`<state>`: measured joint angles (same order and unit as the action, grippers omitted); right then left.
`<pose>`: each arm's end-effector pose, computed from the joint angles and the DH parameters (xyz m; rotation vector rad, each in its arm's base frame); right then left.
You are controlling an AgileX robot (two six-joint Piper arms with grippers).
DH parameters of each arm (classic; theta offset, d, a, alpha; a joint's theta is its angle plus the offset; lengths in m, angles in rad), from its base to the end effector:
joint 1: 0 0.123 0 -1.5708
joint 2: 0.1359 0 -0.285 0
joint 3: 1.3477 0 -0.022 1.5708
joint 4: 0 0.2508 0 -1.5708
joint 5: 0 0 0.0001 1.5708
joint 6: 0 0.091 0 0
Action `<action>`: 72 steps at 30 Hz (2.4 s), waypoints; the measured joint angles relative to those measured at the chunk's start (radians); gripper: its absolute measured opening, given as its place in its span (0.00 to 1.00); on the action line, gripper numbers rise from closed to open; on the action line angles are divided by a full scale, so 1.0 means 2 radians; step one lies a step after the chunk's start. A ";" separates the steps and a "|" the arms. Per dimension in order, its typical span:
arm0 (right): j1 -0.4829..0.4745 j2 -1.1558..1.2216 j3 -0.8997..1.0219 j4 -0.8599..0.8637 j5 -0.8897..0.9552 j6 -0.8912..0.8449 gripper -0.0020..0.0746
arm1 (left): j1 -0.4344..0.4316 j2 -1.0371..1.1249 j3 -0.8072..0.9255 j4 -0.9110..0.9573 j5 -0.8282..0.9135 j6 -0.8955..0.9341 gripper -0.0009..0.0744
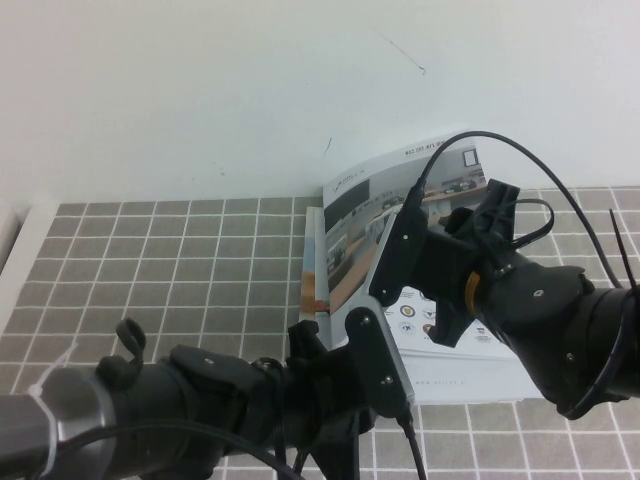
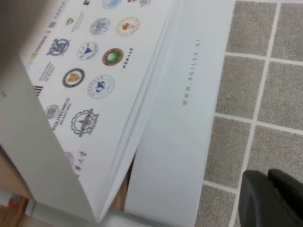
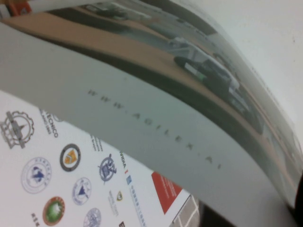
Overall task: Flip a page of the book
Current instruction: Open the closed book
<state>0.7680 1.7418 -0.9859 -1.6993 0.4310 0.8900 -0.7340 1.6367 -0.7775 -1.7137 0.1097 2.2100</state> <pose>0.2884 0.2260 0.2091 -1.3622 1.6761 -0.4956 0.2294 -0.2204 0.1810 1.3907 1.8750 -0.2457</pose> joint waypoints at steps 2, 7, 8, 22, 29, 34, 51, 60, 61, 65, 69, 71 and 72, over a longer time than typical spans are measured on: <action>0.000 0.000 0.000 0.000 0.004 0.007 0.48 | 0.000 -0.004 -0.002 0.000 -0.022 0.000 0.01; 0.000 0.000 -0.001 0.001 -0.001 0.008 0.48 | -0.003 -0.029 -0.005 -0.006 -0.091 -0.006 0.01; 0.002 0.000 -0.001 0.001 -0.002 0.008 0.48 | -0.002 -0.038 -0.005 -0.008 -0.097 -0.004 0.01; 0.003 0.000 -0.001 -0.001 -0.002 0.005 0.48 | -0.002 -0.229 0.078 -0.017 -0.265 0.028 0.01; 0.003 0.000 -0.001 -0.001 -0.002 0.006 0.48 | 0.000 -0.321 0.091 -0.017 -0.263 -0.115 0.01; 0.003 0.000 -0.001 -0.001 -0.002 0.006 0.47 | 0.000 -0.322 0.093 -0.015 -0.166 -0.063 0.01; 0.003 0.000 -0.001 -0.001 -0.002 0.006 0.47 | 0.313 -0.140 0.001 0.224 0.291 -0.271 0.01; 0.003 0.000 -0.001 -0.001 0.003 0.042 0.47 | 0.087 -0.134 0.085 0.283 -0.115 -0.326 0.01; 0.003 0.000 -0.001 -0.001 0.003 0.046 0.47 | 0.058 -0.133 0.097 0.263 -0.182 -0.317 0.01; 0.003 0.000 -0.001 -0.001 -0.008 0.053 0.47 | -0.032 -0.132 0.121 0.253 -0.316 -0.291 0.01; 0.003 0.000 -0.001 -0.001 -0.013 0.053 0.47 | -0.092 -0.122 0.122 0.286 -0.337 -0.296 0.01; 0.003 0.000 -0.001 -0.001 -0.013 0.053 0.47 | -0.101 -0.112 0.122 0.301 -0.352 -0.319 0.01; 0.003 0.000 -0.001 -0.001 -0.013 0.053 0.47 | -0.103 -0.108 0.122 0.314 -0.355 -0.331 0.01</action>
<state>0.7739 1.7418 -0.9882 -1.7012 0.4043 0.9952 -0.9390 1.4202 -0.5334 -1.0856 -0.6009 1.5473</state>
